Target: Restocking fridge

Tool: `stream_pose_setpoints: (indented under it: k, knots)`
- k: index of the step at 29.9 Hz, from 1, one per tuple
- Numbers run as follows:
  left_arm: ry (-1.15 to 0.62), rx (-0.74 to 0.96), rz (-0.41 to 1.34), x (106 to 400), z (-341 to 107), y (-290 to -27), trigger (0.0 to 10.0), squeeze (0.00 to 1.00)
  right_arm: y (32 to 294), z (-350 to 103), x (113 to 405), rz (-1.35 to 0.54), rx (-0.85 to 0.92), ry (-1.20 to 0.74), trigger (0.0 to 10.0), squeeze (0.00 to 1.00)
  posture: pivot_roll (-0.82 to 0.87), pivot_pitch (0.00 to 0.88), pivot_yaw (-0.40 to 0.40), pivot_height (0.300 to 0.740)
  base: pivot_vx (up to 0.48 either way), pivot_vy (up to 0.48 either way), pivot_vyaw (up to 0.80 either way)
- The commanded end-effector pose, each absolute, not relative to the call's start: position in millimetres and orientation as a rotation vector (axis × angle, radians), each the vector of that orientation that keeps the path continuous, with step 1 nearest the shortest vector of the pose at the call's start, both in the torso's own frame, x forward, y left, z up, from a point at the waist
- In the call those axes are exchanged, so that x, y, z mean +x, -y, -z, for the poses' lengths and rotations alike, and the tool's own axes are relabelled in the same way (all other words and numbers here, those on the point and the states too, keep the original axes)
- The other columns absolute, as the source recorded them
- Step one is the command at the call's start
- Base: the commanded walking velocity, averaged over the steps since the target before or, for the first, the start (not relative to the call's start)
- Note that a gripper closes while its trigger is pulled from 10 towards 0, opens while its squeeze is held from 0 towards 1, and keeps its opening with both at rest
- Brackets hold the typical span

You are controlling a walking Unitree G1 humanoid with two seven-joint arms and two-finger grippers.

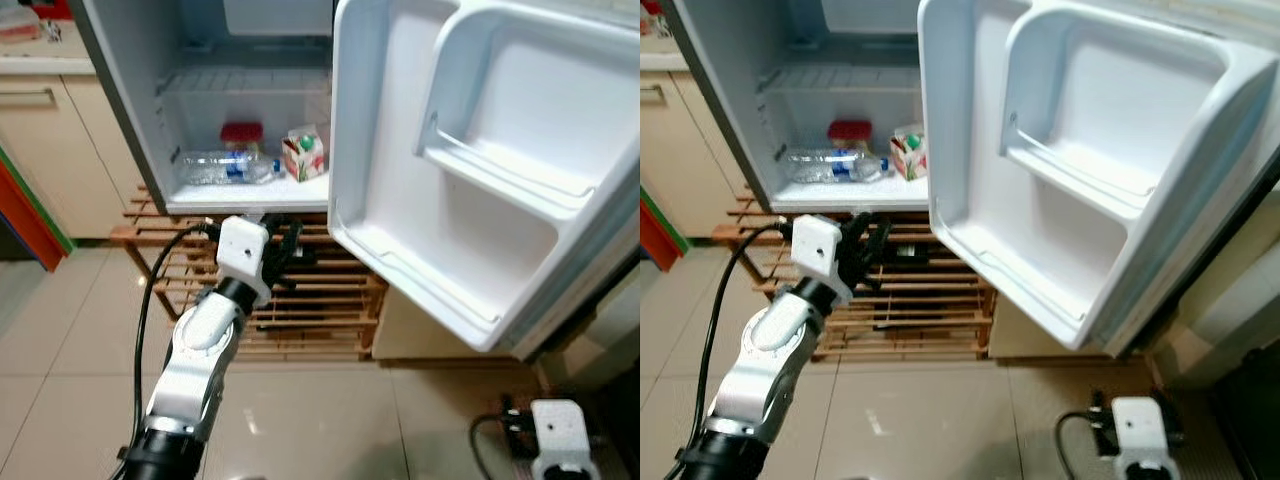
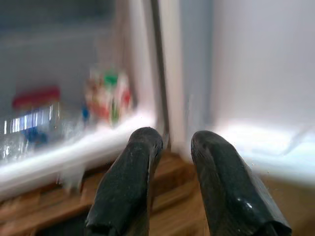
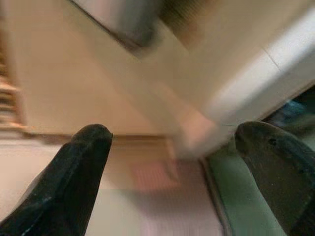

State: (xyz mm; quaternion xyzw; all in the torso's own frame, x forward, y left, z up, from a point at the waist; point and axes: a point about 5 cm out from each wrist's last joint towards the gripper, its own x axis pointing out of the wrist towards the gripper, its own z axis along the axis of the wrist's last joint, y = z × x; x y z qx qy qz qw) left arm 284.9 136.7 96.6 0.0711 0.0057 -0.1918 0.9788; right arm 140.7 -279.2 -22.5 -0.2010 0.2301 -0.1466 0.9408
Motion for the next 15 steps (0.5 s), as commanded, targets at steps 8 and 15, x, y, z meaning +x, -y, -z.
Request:
stream_pose_setpoints:
  k: [8,15]
  knots:
    - [-0.47,0.298,0.199,259.0,1.3,-201.5,10.0,0.0,331.4,29.5,130.0,0.518,-0.476,-0.609,10.0,0.0,0.08,0.024,0.017,0.73,0.0,0.0,0.0]
    - [-0.816,0.457,0.243,211.9,55.3,-220.1,10.0,0.0,398.1,4.1,100.7,0.814,-0.576,-0.688,10.0,0.0,0.06,0.027,0.025,0.73,0.0,0.0,0.0]
